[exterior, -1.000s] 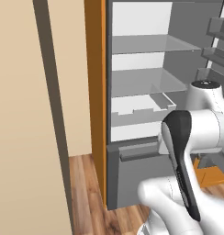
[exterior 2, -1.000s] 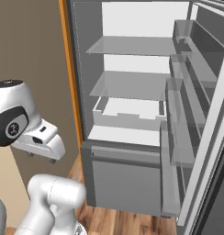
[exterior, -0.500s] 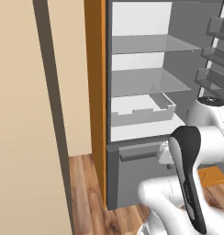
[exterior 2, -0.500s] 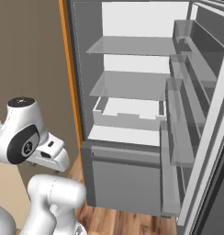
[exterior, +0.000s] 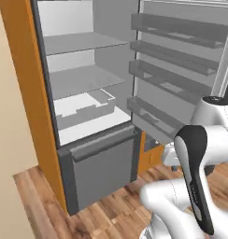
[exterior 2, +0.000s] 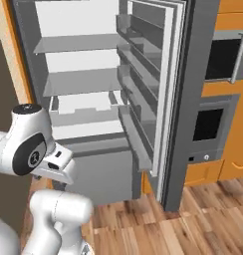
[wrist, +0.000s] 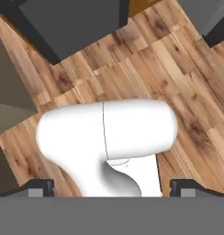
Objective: Place one of the steaks on the plate and the other in the bowl. Then place the bowl in the fridge.
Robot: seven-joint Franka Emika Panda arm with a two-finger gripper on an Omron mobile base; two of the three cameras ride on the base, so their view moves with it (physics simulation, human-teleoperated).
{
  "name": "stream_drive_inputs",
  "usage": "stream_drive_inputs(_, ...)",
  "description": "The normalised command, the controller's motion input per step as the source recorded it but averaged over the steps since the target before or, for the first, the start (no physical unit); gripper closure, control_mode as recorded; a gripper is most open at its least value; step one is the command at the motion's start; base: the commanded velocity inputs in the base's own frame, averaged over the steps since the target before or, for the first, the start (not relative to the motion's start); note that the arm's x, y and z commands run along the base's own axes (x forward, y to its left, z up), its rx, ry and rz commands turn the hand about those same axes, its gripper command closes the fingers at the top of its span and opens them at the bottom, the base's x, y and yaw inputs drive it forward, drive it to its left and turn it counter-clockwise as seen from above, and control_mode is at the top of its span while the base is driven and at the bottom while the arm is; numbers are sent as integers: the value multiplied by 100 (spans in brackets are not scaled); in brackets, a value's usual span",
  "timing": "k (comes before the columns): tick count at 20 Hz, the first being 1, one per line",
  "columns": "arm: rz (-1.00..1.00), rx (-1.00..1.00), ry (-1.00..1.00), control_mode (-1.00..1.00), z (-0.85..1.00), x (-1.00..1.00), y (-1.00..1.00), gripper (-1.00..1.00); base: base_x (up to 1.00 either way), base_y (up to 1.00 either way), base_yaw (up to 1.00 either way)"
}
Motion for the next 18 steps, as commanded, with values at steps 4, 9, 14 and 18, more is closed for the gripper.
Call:
stream_drive_inputs(4,0,0,0,100,0,0,0,-100,-7,-46,-81)
stream_drive_inputs(9,0,0,0,100,0,0,0,-100,0,-16,-97)
stream_drive_inputs(14,0,0,0,100,0,0,0,-100,0,-20,-96)
stream_drive_inputs(18,0,0,0,100,0,0,0,-100,4,-26,-91)
